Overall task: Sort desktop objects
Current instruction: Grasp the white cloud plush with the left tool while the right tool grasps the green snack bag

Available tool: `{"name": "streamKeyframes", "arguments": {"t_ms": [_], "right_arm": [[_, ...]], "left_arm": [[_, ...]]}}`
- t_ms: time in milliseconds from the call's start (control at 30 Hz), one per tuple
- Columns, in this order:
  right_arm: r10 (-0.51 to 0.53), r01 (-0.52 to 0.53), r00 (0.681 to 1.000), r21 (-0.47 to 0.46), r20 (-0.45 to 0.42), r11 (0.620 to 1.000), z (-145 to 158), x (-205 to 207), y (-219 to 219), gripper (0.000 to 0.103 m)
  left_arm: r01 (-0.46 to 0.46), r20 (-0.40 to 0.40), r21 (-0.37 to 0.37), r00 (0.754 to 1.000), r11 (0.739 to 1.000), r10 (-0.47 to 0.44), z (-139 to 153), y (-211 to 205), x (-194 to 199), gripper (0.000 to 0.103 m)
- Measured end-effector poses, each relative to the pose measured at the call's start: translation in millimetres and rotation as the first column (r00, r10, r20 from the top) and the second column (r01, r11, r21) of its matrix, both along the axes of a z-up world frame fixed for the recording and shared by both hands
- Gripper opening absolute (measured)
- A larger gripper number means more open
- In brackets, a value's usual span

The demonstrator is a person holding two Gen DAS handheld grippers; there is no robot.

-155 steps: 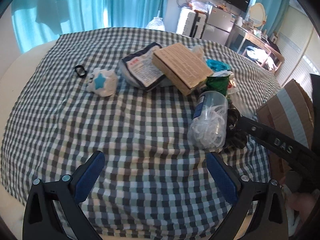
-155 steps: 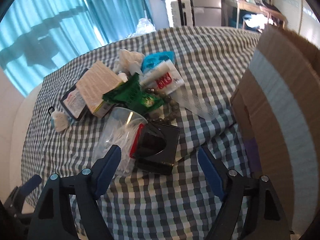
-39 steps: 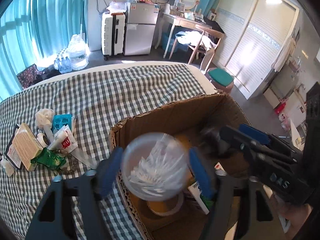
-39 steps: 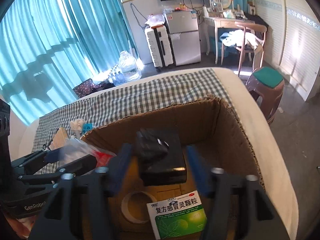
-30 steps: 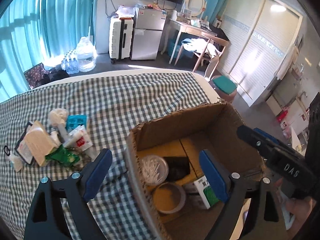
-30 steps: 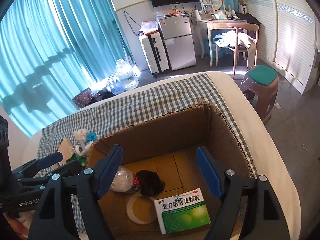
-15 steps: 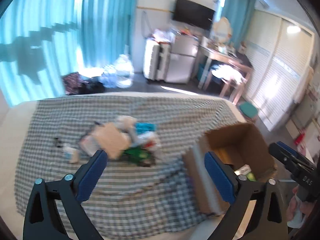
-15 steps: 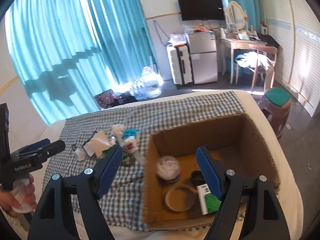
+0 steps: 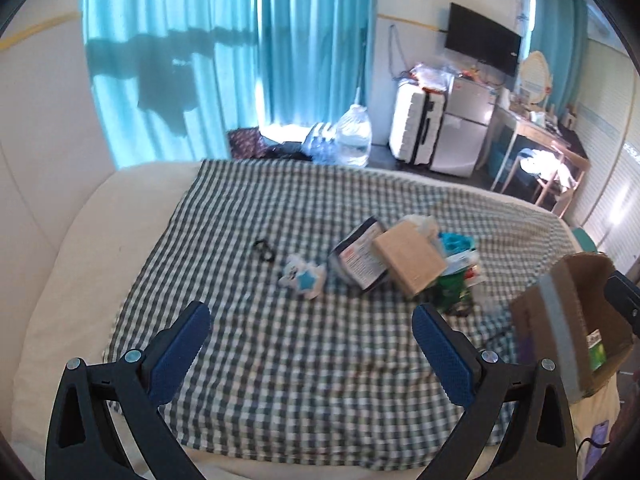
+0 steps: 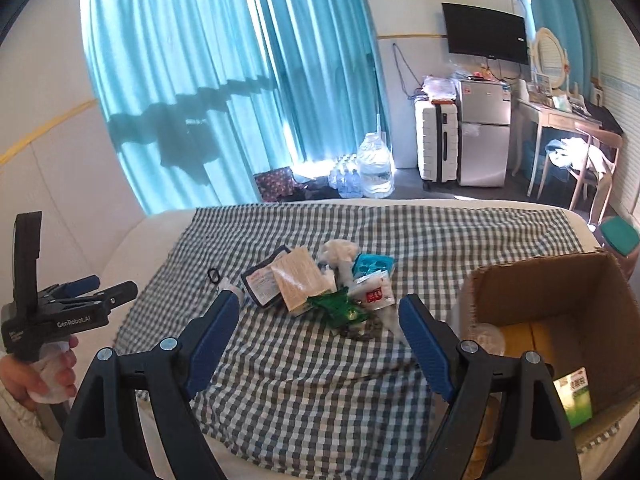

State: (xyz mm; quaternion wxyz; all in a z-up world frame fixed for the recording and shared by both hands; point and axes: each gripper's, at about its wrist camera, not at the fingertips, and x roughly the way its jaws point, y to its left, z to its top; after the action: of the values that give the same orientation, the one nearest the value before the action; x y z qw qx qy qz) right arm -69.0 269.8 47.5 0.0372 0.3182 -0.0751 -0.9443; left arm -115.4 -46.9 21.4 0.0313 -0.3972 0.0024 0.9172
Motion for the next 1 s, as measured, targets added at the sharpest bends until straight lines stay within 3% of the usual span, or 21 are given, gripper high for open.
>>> {"name": "streamKeyframes", "arguments": {"t_ms": [267,600,1000], "right_arm": [[-0.033,0.030,0.994,0.034,0.100,0.999,-70.3,-41.9,-22.1,0.082],[-0.083,0.073,0.968,0.050,0.235,0.996,-131.7,-117.6,-23.6,0.082],[-0.132,0.086,0.956,0.182,0.262,0.980,-180.6,-165.3,-26.1,0.082]], "left_arm": [[-0.018,0.098,0.009,0.995,1.000,0.017,-66.8,-23.5,-33.4,0.103],[0.018,0.169,0.010,0.985,1.000,-0.020,-126.8,-1.8,-93.3,0.103],[-0.007,0.204,-0.010,0.979,1.000,0.009,-184.2,4.3,-152.3,0.103]]}}
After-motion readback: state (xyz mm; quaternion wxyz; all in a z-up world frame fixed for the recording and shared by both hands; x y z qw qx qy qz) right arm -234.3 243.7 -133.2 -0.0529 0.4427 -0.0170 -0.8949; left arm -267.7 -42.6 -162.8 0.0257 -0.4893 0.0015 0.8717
